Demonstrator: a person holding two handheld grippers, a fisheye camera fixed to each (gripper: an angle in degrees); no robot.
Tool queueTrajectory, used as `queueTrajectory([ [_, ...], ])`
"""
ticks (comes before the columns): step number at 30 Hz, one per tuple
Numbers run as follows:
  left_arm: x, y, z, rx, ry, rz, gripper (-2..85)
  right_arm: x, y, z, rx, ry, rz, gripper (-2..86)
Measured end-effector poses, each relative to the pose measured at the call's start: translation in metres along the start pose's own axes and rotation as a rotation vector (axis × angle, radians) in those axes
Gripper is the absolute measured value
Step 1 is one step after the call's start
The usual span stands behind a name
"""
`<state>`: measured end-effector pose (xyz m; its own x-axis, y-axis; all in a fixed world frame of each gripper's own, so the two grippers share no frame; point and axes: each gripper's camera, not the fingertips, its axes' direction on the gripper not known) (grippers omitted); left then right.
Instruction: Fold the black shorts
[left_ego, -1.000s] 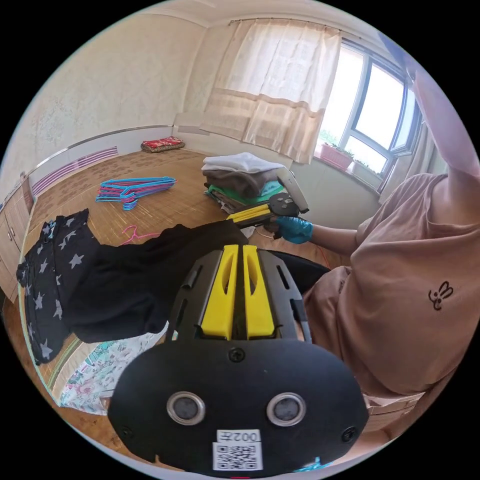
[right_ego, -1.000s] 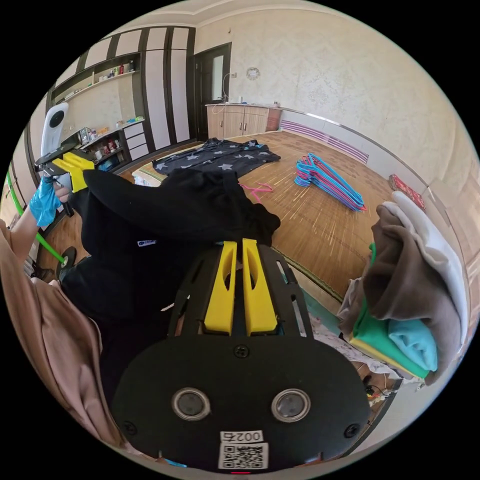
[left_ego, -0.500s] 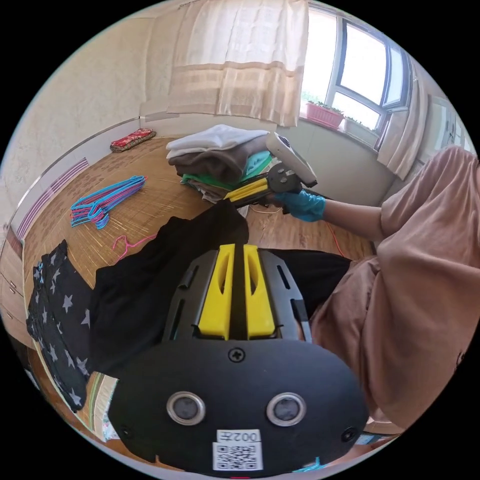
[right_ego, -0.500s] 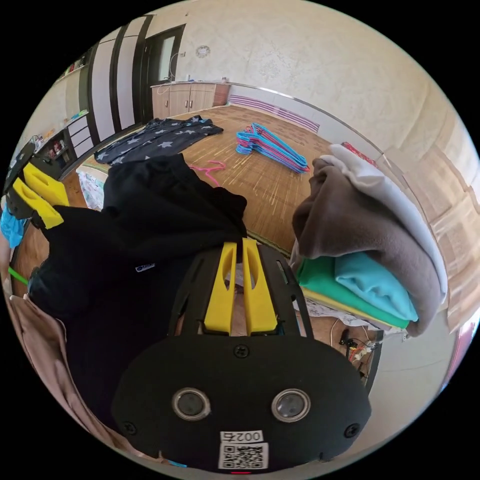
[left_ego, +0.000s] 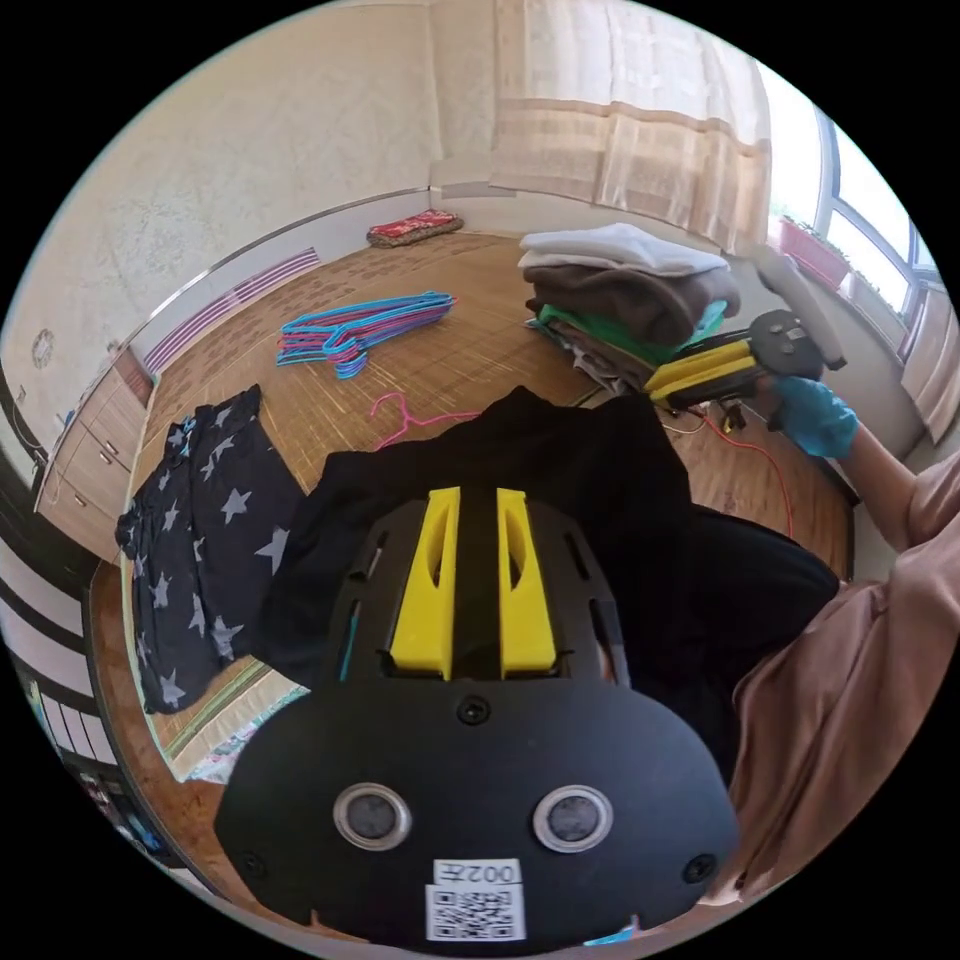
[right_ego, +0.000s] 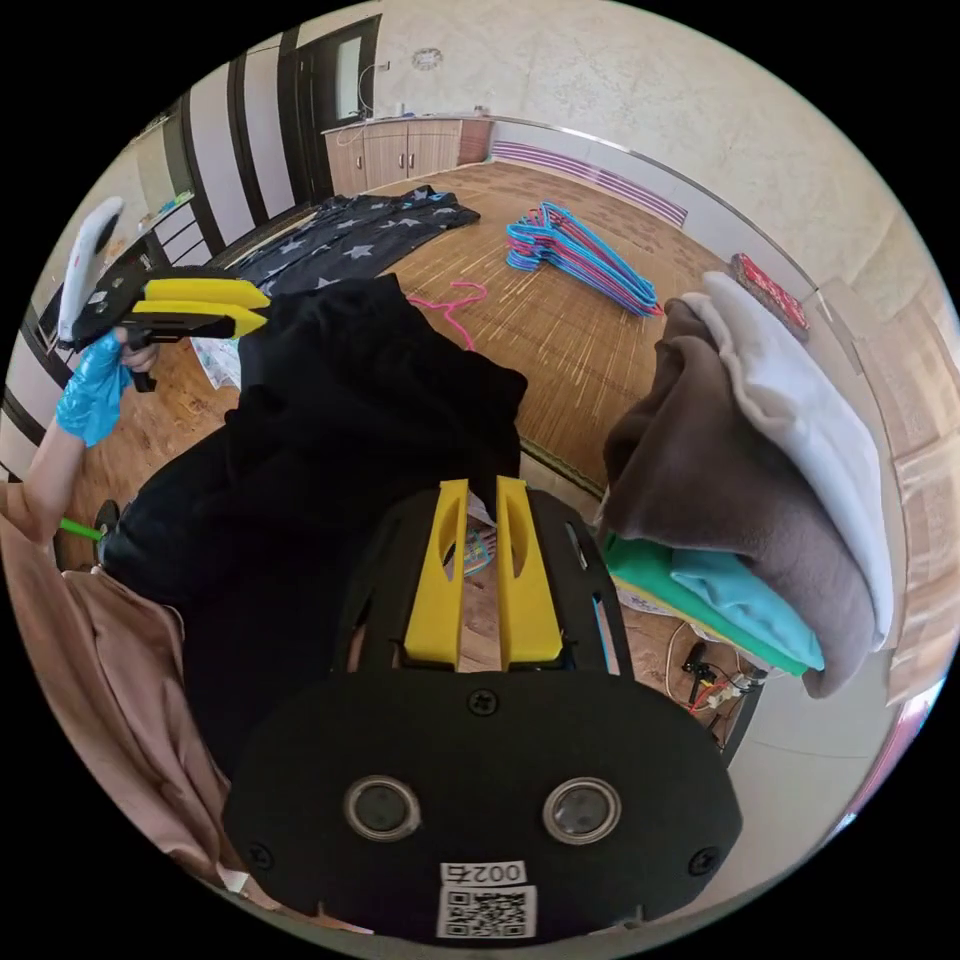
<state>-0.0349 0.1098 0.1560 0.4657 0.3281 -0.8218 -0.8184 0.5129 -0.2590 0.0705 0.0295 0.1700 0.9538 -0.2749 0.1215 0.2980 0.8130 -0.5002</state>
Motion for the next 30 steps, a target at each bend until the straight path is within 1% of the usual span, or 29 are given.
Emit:
queueTrajectory([
  [5,-0.033,-0.021,0.036,-0.056,-0.141,-0.076,7.5,0.002,-0.031,-0.014,0.074,-0.077,-0.012,5.2],
  [7,-0.051,-0.031,0.056,-0.075,-0.201,-0.126,8.2,0.003,-0.05,-0.009,0.105,-0.108,-0.033,5.7],
  [10,-0.071,-0.041,0.08,-0.104,-0.236,-0.19,8.7,0.003,-0.078,0.008,0.12,-0.13,-0.059,6.7],
  [15,-0.09,-0.047,0.111,-0.158,-0.253,-0.268,8.6,0.004,-0.125,0.05,0.126,-0.15,-0.073,7.9],
  [18,-0.096,-0.046,0.123,-0.176,-0.236,-0.292,8.1,0.003,-0.153,0.08,0.073,-0.128,-0.115,8.4],
  [24,-0.101,-0.046,0.126,-0.149,-0.129,-0.325,1.5,0.004,-0.192,0.128,-0.033,-0.129,-0.114,8.9],
  [27,-0.098,-0.047,0.125,-0.15,-0.146,-0.308,-0.9,0.006,-0.201,0.138,-0.059,-0.127,-0.106,7.7],
  [30,-0.095,-0.047,0.122,-0.148,-0.154,-0.304,-1.6,0.003,-0.203,0.142,-0.07,-0.13,-0.14,6.6],
])
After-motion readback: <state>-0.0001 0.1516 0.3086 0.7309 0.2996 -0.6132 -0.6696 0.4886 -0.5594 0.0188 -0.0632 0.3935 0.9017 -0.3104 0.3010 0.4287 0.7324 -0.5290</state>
